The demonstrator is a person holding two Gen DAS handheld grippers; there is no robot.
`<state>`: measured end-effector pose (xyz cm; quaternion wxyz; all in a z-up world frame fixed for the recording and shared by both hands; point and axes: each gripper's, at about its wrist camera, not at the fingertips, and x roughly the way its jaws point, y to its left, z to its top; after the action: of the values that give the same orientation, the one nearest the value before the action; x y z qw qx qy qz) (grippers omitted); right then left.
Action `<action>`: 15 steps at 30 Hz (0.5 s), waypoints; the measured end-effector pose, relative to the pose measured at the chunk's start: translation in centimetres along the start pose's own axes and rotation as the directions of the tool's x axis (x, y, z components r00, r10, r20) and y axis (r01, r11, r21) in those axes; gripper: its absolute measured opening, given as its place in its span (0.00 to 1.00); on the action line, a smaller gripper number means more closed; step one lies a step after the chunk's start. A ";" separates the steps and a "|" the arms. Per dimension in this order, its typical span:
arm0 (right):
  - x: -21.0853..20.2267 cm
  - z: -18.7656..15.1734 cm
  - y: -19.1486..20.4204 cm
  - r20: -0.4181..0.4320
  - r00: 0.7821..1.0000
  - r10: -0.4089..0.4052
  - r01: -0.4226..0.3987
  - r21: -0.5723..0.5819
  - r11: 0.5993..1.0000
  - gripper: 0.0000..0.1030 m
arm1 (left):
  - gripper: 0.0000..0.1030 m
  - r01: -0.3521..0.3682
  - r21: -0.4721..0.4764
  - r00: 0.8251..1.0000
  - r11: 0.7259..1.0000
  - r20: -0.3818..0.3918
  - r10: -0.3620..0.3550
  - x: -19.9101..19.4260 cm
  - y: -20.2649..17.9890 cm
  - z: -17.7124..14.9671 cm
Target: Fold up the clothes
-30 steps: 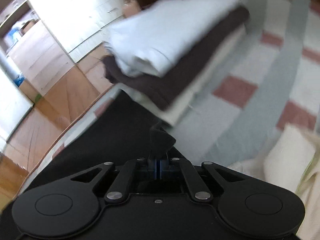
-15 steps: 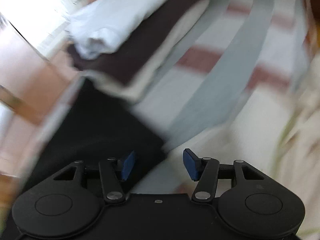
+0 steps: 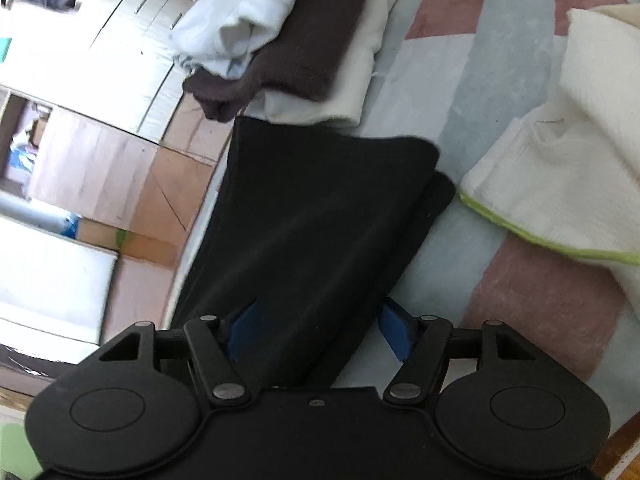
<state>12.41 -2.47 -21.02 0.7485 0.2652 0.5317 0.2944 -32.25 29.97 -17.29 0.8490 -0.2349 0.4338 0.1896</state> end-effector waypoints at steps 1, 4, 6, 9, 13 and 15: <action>0.1 -0.2 0.2 0.015 1.000 -0.008 0.008 -0.019 1.000 0.68 | 0.83 -0.003 0.003 1.000 1.000 0.001 0.003 0.1 0.1 0.1; 0.6 0.1 0.3 0.073 0.997 -0.003 0.006 -0.037 0.999 0.68 | 0.83 0.010 -0.005 1.000 1.000 0.018 -0.010 0.2 0.3 0.4; 1.0 0.6 0.3 0.109 0.994 0.004 0.000 -0.035 0.999 0.68 | 0.83 0.051 -0.042 0.998 0.998 0.049 -0.049 -0.3 1.0 0.4; 1.6 1.0 0.8 0.141 0.990 -0.001 0.010 -0.061 0.998 0.68 | 0.83 0.132 -0.093 0.987 0.987 0.107 -0.122 -0.7 1.6 0.7; 1.9 1.3 1.6 0.179 0.984 -0.024 0.048 -0.128 0.991 0.48 | 0.83 0.092 -0.069 0.994 0.993 0.065 -0.088 0.3 1.4 1.3; 1.7 1.5 2.1 0.199 0.979 -0.041 0.078 -0.180 0.981 0.11 | 0.83 0.062 -0.030 0.997 0.998 0.037 -0.061 0.9 0.9 1.4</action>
<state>13.98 0.07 -20.19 0.8270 0.2053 0.4338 0.2929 -31.33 31.58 -17.51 0.8583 -0.2579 0.4080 0.1741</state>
